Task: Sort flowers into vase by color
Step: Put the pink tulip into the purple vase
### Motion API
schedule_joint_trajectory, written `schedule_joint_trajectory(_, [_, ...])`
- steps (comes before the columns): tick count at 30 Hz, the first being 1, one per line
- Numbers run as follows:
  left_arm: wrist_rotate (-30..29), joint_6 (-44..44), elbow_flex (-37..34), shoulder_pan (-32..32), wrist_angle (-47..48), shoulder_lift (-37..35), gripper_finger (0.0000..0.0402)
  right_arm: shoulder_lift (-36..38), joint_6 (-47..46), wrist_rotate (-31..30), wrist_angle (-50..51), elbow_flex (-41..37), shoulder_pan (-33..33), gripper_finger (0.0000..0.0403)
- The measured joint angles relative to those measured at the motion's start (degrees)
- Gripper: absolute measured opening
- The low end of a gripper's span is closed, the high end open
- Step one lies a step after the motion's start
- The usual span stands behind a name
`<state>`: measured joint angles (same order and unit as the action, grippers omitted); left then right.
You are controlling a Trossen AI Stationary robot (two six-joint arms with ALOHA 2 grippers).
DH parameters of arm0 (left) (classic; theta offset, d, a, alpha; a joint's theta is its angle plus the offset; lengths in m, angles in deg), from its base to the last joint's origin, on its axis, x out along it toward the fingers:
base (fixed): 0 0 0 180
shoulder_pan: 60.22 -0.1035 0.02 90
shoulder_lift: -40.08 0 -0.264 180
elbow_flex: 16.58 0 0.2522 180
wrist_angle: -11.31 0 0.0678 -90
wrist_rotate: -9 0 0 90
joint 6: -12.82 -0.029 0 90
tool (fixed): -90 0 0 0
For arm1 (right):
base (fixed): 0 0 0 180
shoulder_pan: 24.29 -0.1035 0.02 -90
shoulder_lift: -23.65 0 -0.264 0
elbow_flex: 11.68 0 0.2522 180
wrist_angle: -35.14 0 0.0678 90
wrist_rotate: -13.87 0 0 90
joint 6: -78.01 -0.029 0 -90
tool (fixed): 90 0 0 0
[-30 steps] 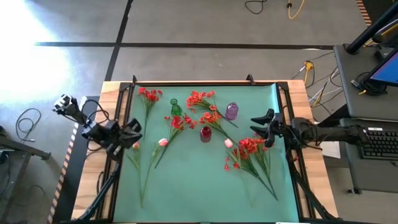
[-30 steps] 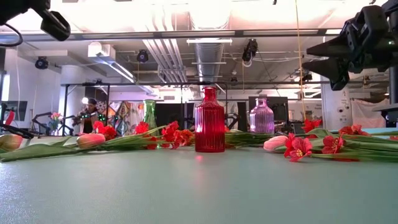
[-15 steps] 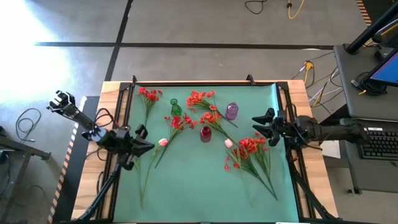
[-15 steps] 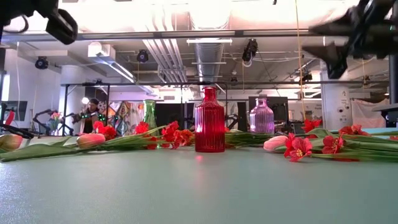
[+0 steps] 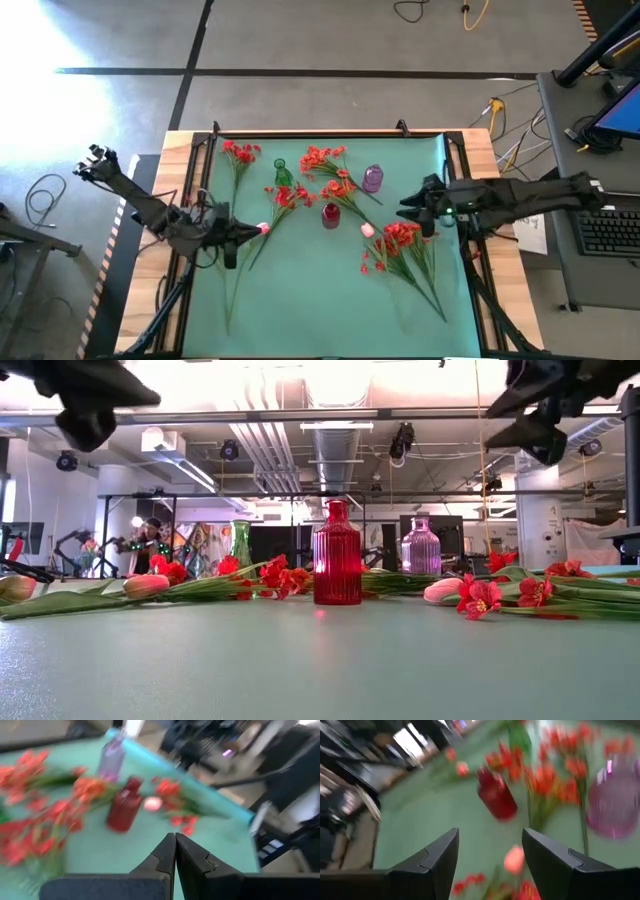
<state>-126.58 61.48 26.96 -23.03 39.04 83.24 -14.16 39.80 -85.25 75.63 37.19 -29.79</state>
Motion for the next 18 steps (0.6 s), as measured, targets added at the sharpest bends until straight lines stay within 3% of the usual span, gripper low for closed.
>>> schedule_joint_trajectory(4, [0.10, 6.46, 3.54, -0.04, 10.15, 2.34, 0.0000, -6.93, -10.78, 0.25, 9.94, 6.68, -2.77, 0.0210])
schedule_joint_trajectory(10, [3.09, 6.48, 5.23, -0.04, 10.58, 6.04, 0.0000, -16.68, -22.92, 4.99, 19.87, 15.50, -8.47, 0.0210])
schedule_joint_trajectory(18, [6.73, 6.76, 6.21, -0.04, 10.64, 9.90, 0.0000, -29.19, -30.96, 9.68, 26.76, 24.23, -14.38, 0.0210])
